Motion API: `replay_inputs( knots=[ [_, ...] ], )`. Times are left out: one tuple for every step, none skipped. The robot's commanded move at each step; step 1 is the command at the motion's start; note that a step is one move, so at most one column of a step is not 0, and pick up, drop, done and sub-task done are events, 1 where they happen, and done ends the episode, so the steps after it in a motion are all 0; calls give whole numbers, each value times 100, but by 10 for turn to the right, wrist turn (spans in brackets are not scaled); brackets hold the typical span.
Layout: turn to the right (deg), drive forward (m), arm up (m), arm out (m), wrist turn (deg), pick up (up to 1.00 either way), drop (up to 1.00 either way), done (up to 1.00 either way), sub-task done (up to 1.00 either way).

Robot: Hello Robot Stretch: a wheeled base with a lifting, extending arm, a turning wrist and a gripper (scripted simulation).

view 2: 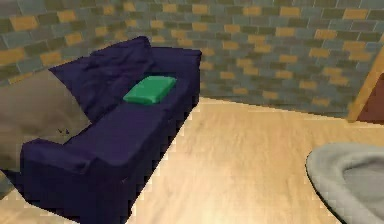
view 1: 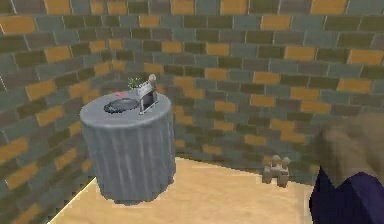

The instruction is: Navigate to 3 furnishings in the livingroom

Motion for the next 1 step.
replay_inputs(
  knots=[
    [0,45,0,0,0,0,0,0,0]
  ],
)
